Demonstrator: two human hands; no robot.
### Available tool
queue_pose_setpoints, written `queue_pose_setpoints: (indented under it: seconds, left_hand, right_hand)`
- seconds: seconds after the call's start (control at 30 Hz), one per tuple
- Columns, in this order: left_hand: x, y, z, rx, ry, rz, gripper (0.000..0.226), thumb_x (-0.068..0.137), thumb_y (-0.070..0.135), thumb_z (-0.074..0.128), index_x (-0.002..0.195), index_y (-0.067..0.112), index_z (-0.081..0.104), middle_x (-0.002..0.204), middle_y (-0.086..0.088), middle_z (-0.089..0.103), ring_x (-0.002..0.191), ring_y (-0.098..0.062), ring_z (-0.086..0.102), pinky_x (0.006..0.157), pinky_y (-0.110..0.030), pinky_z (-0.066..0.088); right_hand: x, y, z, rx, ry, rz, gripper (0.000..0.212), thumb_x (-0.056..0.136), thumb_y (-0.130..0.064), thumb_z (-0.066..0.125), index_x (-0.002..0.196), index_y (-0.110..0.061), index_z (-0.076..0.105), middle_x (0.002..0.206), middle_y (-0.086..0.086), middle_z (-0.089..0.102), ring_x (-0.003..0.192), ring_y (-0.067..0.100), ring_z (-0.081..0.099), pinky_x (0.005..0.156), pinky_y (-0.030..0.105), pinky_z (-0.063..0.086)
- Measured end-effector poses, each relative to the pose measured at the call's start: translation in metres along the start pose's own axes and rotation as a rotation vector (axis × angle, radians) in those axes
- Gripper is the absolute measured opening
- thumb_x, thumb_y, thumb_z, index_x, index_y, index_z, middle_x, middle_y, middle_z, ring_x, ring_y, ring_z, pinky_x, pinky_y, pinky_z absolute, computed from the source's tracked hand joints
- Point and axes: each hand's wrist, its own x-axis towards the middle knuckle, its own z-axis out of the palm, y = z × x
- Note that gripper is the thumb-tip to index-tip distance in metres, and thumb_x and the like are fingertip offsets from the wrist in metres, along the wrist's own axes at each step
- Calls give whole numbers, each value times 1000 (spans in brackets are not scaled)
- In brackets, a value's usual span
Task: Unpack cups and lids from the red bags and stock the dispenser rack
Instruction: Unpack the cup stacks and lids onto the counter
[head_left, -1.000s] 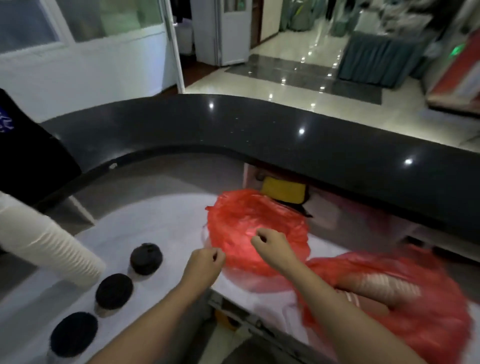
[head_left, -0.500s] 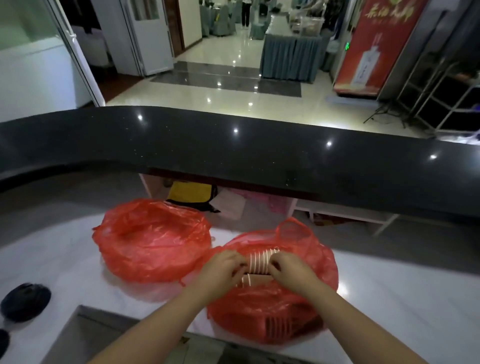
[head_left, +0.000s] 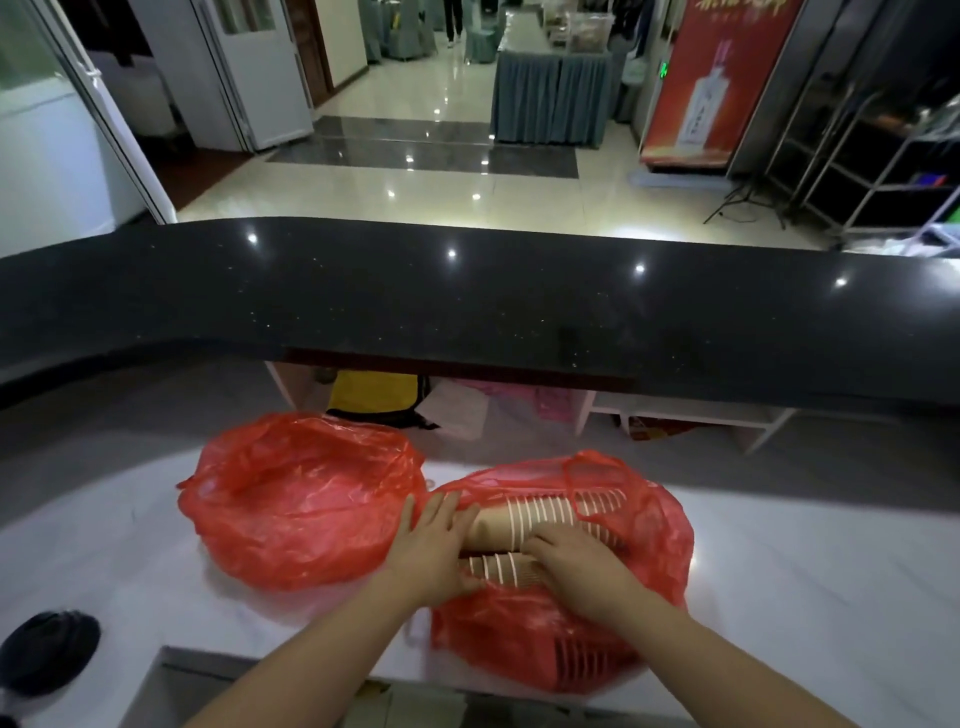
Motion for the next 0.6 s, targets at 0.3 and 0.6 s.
queue_pose_setpoints:
  seconds: [0.3,0.6]
  left_hand:
    - [30,-44,2,-269,-80,-28,121,72,77,61,162,24,0,169,5,3,155,-15,1,124,-52,9]
    - [42,-79,30,-487,-137,-48,121,59,77,71,157,33,17,161,7,29,147,-14,29,118,-35,27]
  right_hand:
    - [114,-40,10,-90,-318,193,67,83,-26,75,142,-15,46,148,10,45,136,31,41,111,40,31]
    - [132,-9,23,-238,-479,238,90,78,-38,77,153,-23,29,153,10,39,135,34,43,107,47,38]
